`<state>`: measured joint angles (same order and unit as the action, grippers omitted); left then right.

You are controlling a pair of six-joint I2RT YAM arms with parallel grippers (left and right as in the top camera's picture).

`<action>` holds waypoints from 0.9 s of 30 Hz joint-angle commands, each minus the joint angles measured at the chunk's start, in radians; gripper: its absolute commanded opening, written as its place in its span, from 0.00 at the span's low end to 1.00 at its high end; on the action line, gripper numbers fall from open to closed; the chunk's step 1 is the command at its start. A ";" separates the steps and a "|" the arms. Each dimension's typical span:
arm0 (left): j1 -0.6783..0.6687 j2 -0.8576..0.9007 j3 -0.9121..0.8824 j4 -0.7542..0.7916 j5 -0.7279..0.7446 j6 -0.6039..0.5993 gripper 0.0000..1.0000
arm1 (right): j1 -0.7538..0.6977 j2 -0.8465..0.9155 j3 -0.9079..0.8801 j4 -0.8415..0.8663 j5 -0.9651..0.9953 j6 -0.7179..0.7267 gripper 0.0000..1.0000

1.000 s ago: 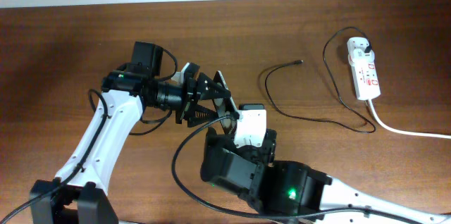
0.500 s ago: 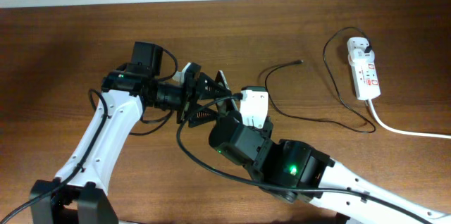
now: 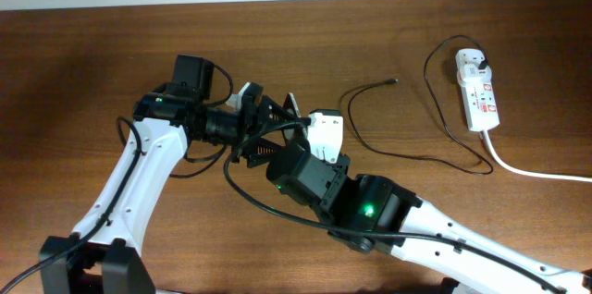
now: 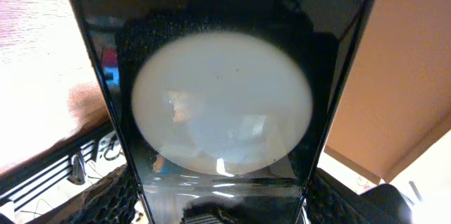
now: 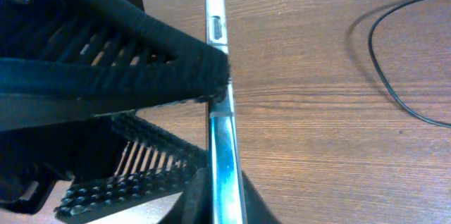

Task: Plug charger to phone and switch on socket

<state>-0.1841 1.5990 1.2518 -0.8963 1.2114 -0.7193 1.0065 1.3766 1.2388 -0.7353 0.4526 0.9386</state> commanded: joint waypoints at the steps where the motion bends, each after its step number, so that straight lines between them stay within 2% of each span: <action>1: 0.031 -0.012 0.003 0.003 -0.038 0.011 0.66 | -0.006 0.018 -0.006 -0.027 -0.007 -0.007 0.05; 2: 0.053 -0.012 0.003 0.003 -0.063 0.020 0.75 | -0.006 0.018 -0.006 -0.027 -0.014 -0.007 0.04; 3: 0.092 -0.012 0.003 0.002 -0.068 0.079 0.89 | -0.006 0.015 -0.006 -0.031 -0.024 -0.007 0.04; 4: 0.134 -0.012 0.003 -0.001 -0.068 0.141 0.96 | -0.006 0.013 -0.006 -0.034 -0.027 -0.007 0.04; 5: 0.168 -0.012 0.003 -0.028 -0.066 0.193 0.99 | -0.007 0.013 -0.006 -0.035 -0.027 -0.007 0.04; 9: 0.335 -0.079 0.003 -0.318 -0.078 0.567 1.00 | -0.041 0.013 -0.006 -0.035 -0.062 -0.007 0.04; 10: 0.386 -0.134 0.003 -0.414 -0.112 0.671 1.00 | -0.065 0.013 -0.006 -0.033 -0.098 -0.006 0.04; 11: 0.409 -0.168 0.003 -0.457 -0.125 0.721 1.00 | -0.087 0.013 -0.006 -0.028 -0.129 -0.006 0.04; 13: 0.480 -0.357 0.003 -0.612 -0.186 0.910 1.00 | -0.176 0.013 -0.008 0.051 -0.323 -0.006 0.04; 15: 0.490 -0.602 0.003 -0.639 -0.334 0.908 0.99 | -0.229 0.013 -0.013 0.096 -0.415 -0.007 0.04; 19: 0.490 -0.964 0.003 -0.681 -0.441 0.902 0.99 | -0.290 0.013 -0.032 0.179 -0.547 -0.069 0.04; 22: 0.490 -1.135 0.003 -0.681 -0.533 0.867 0.99 | -0.360 0.013 -0.112 0.271 -0.677 -0.071 0.04; 25: 0.490 -1.180 0.002 -0.693 -0.629 0.866 0.99 | -0.449 0.013 -0.253 0.413 -0.837 -0.071 0.04; 27: 0.490 -1.180 -0.024 -0.673 -0.644 0.817 0.99 | -0.502 0.013 -0.355 0.537 -0.944 -0.097 0.04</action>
<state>0.3042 0.4271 1.2545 -1.5890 0.6273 0.1501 0.5537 1.3983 0.9623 -0.2932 -0.3294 0.8791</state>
